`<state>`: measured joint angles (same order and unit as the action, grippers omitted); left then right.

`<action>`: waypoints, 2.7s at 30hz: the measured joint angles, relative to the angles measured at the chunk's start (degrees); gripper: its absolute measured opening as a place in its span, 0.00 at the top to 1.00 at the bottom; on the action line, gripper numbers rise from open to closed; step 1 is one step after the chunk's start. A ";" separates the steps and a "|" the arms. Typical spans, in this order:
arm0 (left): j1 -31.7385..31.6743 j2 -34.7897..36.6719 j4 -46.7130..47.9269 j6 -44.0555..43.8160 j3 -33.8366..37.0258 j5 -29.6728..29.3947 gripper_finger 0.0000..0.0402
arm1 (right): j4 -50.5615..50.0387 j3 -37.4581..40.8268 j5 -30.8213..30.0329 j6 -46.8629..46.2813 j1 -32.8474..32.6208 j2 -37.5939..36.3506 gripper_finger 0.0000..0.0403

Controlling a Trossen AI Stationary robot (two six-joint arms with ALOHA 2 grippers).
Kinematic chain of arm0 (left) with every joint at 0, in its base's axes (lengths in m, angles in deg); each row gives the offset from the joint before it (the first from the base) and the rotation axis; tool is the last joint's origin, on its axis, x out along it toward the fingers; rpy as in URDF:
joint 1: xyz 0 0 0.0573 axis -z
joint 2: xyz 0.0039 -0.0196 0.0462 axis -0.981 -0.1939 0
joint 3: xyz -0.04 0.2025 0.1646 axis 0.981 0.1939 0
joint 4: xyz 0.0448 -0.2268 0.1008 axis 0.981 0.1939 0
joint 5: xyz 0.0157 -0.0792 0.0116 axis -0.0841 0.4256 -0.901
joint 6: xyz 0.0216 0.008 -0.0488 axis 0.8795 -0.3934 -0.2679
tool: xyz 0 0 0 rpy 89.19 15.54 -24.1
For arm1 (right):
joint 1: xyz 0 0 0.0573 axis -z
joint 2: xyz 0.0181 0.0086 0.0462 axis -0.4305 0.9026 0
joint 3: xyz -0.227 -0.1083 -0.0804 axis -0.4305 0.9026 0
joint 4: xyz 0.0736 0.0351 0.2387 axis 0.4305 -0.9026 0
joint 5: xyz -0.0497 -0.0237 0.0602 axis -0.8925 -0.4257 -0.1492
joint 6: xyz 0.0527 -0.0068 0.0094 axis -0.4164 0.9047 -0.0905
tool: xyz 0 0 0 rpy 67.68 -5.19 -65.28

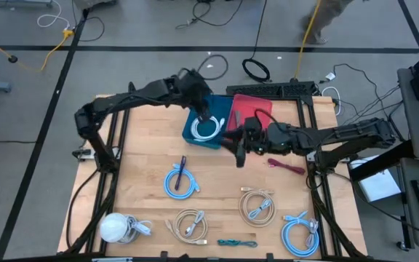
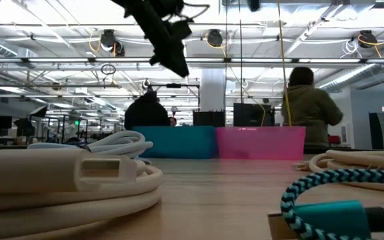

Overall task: Pick & Place USB Port
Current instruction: Adjust the blue bin

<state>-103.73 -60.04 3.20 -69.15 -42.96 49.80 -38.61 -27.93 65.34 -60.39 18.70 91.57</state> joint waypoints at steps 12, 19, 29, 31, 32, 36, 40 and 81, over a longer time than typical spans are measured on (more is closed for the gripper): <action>1.90 10.32 14.68 -2.46 0.02 0.31 0.99 | -64.18 -0.02 -22.44 -31.02 4.05 -1.00 0.98; 6.15 12.59 17.62 -3.34 0.07 -4.21 1.00 | -79.28 3.96 -22.34 -36.93 8.09 -0.74 1.00; 9.69 13.90 19.16 -5.41 0.13 -6.98 1.00 | -58.18 24.51 -14.55 -35.82 12.82 -0.65 1.00; 10.12 14.42 19.38 -5.60 0.12 -7.01 1.00 | -57.33 26.61 -14.75 -36.38 12.85 -0.65 1.00; 10.33 14.61 19.32 -5.89 0.02 -7.11 0.99 | -56.93 27.22 -14.97 -36.32 12.85 -0.65 1.00; 10.91 15.30 22.11 -6.28 0.15 -7.92 1.00 | -51.07 28.06 -16.78 -33.13 12.85 -0.67 1.00; 11.71 16.28 23.46 -7.45 0.09 -9.24 1.00 | -41.15 28.06 -18.00 -26.04 14.29 -0.62 1.00; 16.97 14.83 -14.35 -17.02 37.12 16.93 1.00 | -31.31 4.92 -11.36 -10.30 -5.23 0.68 1.00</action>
<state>-86.76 -45.21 -11.15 -86.16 -5.84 66.73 -69.92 -23.01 53.99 -70.69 13.47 92.25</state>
